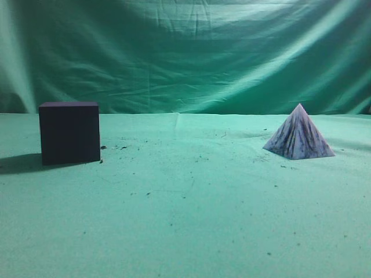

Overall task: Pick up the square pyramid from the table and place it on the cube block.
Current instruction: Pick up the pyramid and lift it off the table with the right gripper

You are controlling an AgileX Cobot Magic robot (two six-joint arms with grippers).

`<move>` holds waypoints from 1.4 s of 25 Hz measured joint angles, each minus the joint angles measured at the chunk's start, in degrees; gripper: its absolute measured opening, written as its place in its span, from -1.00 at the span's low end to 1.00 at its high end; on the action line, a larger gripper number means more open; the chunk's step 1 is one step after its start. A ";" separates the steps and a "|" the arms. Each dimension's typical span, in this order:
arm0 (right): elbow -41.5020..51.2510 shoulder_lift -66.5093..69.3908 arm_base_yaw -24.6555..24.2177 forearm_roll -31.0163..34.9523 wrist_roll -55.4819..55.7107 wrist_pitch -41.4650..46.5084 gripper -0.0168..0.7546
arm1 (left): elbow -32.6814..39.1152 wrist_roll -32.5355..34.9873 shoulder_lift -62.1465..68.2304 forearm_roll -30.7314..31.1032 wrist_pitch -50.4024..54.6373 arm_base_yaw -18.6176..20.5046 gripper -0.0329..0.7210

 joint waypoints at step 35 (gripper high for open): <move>-9.17 0.51 0.00 3.08 1.80 -15.78 -0.96 | 0.00 0.00 0.00 -0.35 0.10 0.00 -0.91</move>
